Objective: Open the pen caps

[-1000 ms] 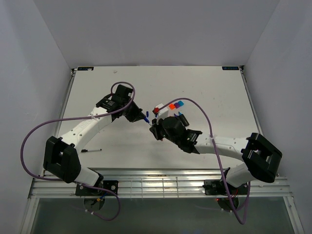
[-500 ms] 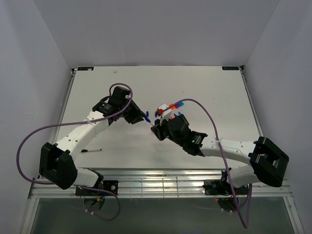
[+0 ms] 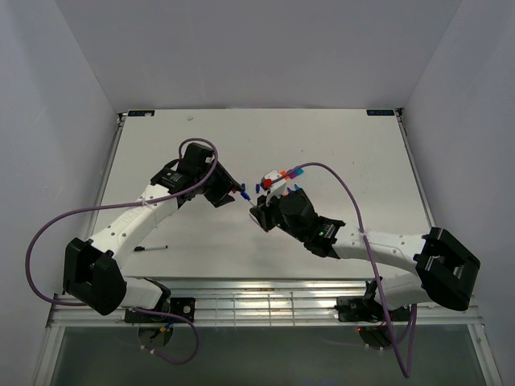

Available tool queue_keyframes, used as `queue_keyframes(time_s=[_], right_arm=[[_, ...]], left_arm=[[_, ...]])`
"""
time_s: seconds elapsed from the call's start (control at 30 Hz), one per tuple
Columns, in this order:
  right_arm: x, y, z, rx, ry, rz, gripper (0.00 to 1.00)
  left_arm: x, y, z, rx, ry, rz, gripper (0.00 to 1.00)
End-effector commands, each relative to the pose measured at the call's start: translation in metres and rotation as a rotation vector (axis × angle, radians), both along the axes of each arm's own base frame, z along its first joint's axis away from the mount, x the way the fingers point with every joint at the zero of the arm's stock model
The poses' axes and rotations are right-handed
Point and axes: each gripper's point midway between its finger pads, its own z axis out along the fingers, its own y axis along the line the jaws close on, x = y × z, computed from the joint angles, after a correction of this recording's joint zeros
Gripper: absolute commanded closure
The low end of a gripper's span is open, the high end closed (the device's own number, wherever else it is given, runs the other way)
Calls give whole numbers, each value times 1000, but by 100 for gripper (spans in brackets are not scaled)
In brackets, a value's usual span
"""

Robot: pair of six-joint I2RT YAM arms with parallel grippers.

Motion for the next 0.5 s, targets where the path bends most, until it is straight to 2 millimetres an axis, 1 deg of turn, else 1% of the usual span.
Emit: queue_keyframes(time_s=[0.0, 0.17, 0.47], right_arm=[[5, 14, 45, 141, -90, 2, 92], [1, 16, 46, 141, -97, 11, 92], [-4, 15, 52, 150, -118, 25, 92]], left_arm=[[-13, -6, 14, -41, 15, -27, 44], [-7, -9, 19, -43, 5, -25, 45], [-7, -9, 21, -52, 9, -16, 43]])
